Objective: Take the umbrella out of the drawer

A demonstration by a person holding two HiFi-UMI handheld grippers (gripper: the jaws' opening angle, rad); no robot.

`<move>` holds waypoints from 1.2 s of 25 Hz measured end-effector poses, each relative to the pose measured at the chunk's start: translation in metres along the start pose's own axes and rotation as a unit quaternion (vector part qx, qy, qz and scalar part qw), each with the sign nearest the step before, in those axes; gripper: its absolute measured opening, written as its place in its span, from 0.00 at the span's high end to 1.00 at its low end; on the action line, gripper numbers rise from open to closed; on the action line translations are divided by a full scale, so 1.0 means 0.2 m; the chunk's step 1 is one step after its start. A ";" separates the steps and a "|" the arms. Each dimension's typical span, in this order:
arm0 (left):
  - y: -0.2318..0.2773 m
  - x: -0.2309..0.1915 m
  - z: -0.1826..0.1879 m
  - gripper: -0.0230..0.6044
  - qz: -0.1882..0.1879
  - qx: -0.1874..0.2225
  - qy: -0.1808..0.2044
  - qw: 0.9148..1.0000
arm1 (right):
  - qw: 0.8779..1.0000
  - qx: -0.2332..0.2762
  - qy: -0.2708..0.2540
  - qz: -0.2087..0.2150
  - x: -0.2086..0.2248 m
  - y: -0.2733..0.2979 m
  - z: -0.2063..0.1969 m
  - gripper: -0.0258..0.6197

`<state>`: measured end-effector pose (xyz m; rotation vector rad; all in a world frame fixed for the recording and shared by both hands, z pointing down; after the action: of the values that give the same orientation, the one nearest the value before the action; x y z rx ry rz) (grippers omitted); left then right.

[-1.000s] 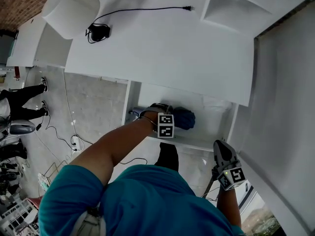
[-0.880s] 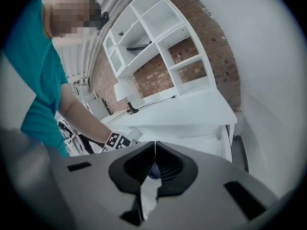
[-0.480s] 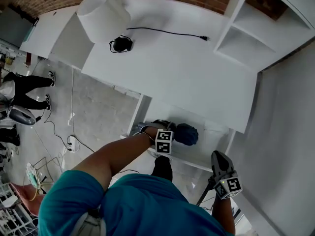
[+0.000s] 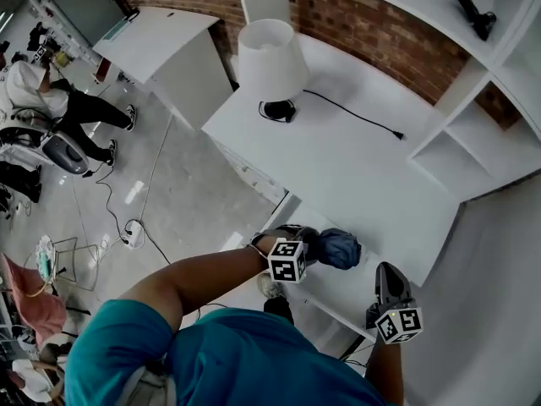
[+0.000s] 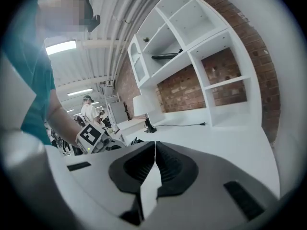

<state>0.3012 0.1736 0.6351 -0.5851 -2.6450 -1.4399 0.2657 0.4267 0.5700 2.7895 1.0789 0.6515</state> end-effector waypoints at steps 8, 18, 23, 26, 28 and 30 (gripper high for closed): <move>-0.56 -0.27 -0.12 0.55 0.108 0.033 -0.105 0.988 | 0.993 -0.005 -0.055 0.103 -0.15 0.46 0.30 0.92; -1.39 -0.36 -0.49 0.55 0.275 0.056 -0.247 0.928 | 0.954 -0.033 -0.129 0.270 -0.61 1.16 0.61 0.92; -1.79 -0.23 -0.73 0.55 0.356 0.055 -0.313 0.879 | 0.923 -0.049 -0.149 0.351 -0.96 1.47 0.64 0.92; -2.03 -0.09 -0.87 0.55 0.400 0.054 -0.352 0.845 | 0.902 -0.064 -0.160 0.396 -1.22 1.61 0.63 0.92; -2.18 0.02 -0.95 0.55 0.425 0.056 -0.377 0.821 | 0.888 -0.069 -0.166 0.423 -1.39 1.67 0.62 0.92; -2.33 0.13 -1.03 0.55 0.452 0.060 -0.398 0.796 | 0.874 -0.074 -0.173 0.448 -1.56 1.74 0.61 0.93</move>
<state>0.0844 -0.2152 0.3862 -2.4185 -2.1447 -0.7639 0.3272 -0.0291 0.4246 2.9737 -0.3692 0.2174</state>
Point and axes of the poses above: the fingertips, and each gripper's own axes: y forward along the fingers, x to its right, z out of its top, the point moved 9 cm from there along -y, backward along the fingers, and after that the axes turned 10 degrees about z, right-handed, at the moved point
